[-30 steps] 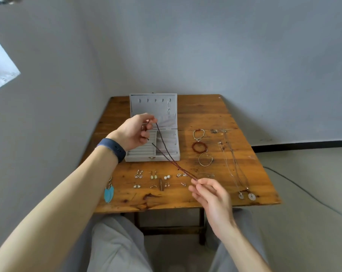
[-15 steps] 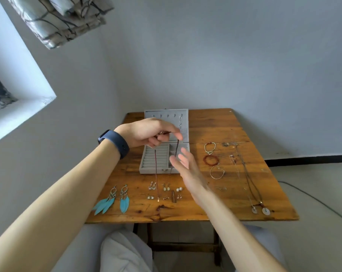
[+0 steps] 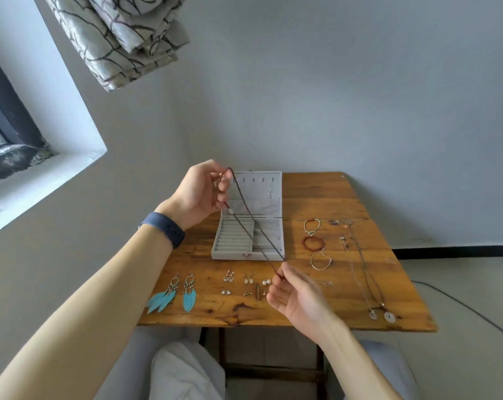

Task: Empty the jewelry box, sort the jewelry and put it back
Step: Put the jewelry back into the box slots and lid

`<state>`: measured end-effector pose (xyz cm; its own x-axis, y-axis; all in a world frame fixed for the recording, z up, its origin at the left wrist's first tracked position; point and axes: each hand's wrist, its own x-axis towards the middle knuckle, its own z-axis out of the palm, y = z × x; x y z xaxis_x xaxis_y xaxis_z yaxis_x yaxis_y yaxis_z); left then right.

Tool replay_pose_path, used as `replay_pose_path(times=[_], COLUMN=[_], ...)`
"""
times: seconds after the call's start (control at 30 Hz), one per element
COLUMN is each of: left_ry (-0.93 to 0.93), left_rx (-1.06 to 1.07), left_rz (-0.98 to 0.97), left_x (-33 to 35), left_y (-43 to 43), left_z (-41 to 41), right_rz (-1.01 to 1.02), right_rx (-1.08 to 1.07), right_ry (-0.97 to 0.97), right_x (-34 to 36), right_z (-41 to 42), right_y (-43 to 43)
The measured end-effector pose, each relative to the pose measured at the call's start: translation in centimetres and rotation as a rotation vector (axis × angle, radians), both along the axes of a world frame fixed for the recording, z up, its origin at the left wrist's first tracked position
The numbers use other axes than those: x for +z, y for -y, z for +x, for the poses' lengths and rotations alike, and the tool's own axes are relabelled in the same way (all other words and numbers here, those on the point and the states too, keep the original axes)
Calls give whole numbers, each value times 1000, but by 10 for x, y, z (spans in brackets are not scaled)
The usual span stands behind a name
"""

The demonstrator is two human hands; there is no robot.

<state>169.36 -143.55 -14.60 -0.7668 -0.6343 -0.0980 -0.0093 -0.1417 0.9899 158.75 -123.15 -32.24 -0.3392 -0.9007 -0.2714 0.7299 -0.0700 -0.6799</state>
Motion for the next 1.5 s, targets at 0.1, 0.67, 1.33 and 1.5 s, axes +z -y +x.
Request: replay_pose_path(times=[0.1,0.67,1.33,1.5], left_ry=[31,229,202,264], left_rx=[76,454,269,210], left_rz=[13,-808,-975,-1027], left_x=[-10,-23,-22,-41], left_y=[6,108,179,183], left_z=[6,-76,-185,-191], right_rz=[8,460,403,374], right_rx=[-33,-215,-93,-230], right_ry=[-3,-1204,-1959,-1620], right_x=[-9,-14,-13,2], right_z=[-5,-117,-190,-205], right_y=[-13,130,280,273])
